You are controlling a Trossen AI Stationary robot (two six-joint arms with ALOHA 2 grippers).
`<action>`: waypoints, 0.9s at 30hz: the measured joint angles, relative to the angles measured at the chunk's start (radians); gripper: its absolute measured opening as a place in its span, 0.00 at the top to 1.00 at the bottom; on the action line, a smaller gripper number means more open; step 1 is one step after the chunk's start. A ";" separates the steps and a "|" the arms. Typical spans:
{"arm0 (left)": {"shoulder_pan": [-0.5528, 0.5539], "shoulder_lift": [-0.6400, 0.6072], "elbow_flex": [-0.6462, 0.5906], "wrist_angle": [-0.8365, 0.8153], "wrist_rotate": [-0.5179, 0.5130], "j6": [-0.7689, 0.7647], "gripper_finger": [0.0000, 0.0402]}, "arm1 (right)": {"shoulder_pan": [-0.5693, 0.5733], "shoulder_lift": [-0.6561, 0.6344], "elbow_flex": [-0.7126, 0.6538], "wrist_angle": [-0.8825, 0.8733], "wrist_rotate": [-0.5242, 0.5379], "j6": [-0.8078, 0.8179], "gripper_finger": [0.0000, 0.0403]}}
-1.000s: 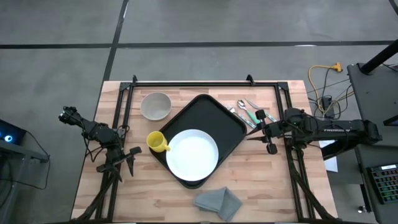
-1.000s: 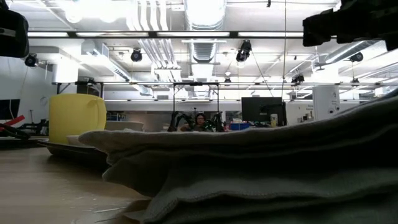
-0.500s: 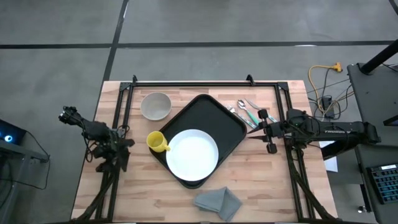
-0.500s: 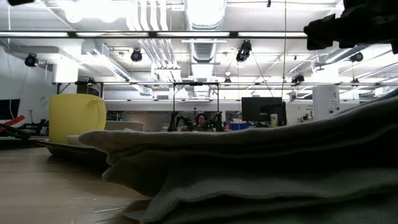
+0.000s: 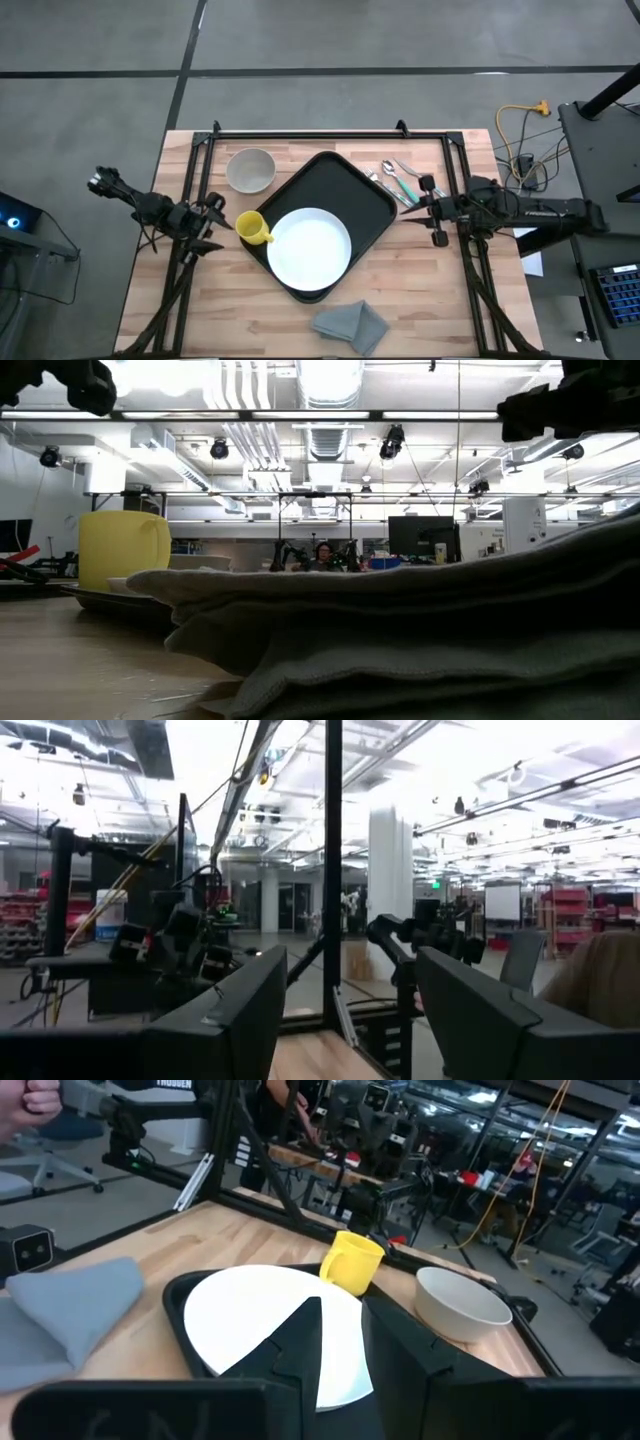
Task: Set up tray
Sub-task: Put the gray bowl on top of the white plate on the black serving tray
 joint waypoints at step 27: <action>0.184 0.544 0.436 -0.257 0.000 -0.109 0.48 | 0.000 -0.345 -0.104 -0.265 0.002 -0.040 0.83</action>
